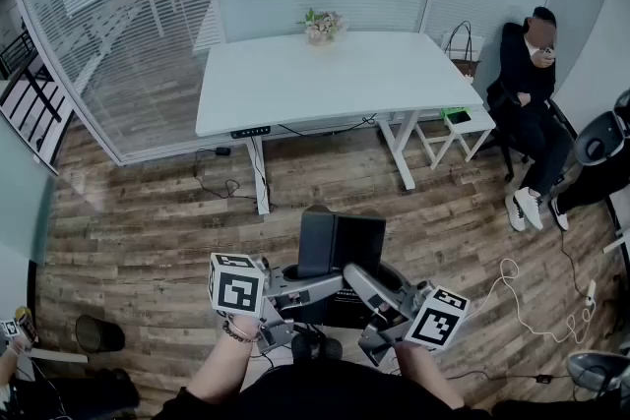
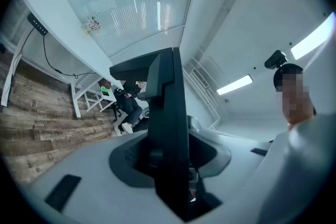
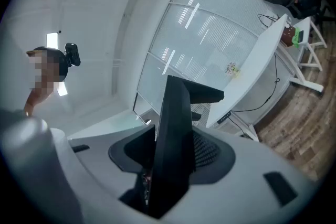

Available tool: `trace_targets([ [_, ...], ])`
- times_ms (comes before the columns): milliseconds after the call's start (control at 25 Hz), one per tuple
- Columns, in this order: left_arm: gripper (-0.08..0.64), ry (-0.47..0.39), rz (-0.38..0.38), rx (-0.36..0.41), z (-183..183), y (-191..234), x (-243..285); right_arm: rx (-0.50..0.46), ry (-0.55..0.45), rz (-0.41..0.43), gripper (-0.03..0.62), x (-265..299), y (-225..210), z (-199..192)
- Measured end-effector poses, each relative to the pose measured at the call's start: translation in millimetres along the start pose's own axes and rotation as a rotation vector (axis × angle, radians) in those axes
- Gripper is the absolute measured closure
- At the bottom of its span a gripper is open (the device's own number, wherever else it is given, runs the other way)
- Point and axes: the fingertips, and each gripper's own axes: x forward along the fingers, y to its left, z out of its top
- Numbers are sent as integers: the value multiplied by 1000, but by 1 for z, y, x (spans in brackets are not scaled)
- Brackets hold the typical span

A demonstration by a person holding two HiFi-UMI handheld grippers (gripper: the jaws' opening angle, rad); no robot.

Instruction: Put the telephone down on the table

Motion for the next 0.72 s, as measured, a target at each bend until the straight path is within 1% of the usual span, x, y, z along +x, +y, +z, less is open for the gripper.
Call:
trace_targets([
  [200,376,5,17,13,3,-2,0,-5,-4,7,402,1,1,3],
  [400,376,-17,17,43,8,0,0,-27,3,29,402,6,0,6],
  [600,374,-33,19,50,11,0,-4,-36,12,46,402,11,2,6],
  [720,376,-42,27,77,14,0,-5,-42,18,60,402,15,3,7],
])
